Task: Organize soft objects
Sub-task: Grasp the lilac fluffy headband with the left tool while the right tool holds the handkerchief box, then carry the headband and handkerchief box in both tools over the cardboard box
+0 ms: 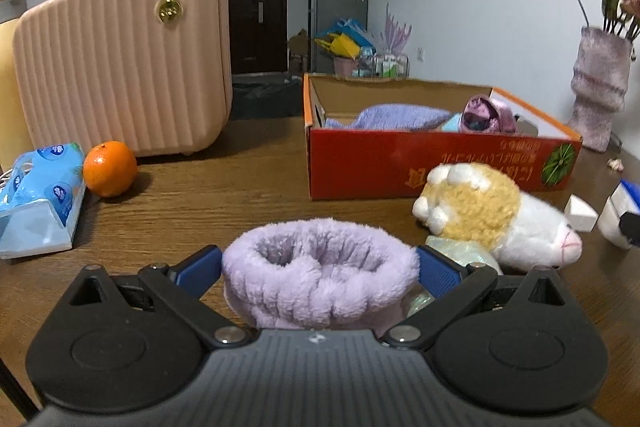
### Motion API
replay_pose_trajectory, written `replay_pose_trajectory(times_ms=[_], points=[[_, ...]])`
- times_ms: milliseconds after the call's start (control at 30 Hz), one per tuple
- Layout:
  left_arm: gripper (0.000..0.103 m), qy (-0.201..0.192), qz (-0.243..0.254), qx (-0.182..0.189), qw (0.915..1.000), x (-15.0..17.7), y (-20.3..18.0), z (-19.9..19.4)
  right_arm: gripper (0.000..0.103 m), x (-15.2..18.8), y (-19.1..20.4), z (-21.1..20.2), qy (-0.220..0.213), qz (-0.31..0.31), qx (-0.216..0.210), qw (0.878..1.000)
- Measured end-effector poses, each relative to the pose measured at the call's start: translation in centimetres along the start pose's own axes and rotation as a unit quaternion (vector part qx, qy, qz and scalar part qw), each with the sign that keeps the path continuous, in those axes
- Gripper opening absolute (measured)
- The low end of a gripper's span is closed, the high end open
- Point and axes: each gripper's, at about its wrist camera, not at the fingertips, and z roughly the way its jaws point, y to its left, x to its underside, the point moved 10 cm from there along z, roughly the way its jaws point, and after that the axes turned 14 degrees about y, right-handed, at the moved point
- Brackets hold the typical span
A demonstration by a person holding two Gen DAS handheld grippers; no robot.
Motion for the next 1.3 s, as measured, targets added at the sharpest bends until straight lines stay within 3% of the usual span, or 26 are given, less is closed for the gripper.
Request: replay_pose_trajectory(times_ms=[533, 733, 900, 967, 1067, 1300], points=[[0.101, 0.042, -0.033, -0.002, 0.9986, 0.5, 1.2, 2.0, 0.076, 0.1, 0.0, 0.1, 0.002, 0.000, -0.001, 1.000], [0.083, 0.037, -0.036, -0.003, 0.9987, 0.4, 1.4, 1.9, 0.076, 0.1, 0.0, 0.3, 0.001, -0.001, -0.001, 1.000], [0.049, 0.031, -0.033, 0.004, 0.9990, 0.2, 1.2, 1.4, 0.076, 0.1, 0.0, 0.2, 0.001, -0.001, -0.001, 1.000], [0.044, 0.028, -0.034, 0.002, 0.9990, 0.2, 1.3, 1.2, 0.076, 0.1, 0.1, 0.2, 0.000, -0.002, -0.002, 1.000], [0.043, 0.018, -0.038, -0.013, 0.9990, 0.0, 1.6, 0.8, 0.076, 0.0, 0.3, 0.2, -0.002, -0.006, -0.004, 1.000], [0.043, -0.019, -0.056, -0.011, 0.9982, -1.0, 2.2, -1.1, 0.076, 0.0, 0.6, 0.0, -0.007, -0.010, -0.011, 1.000]])
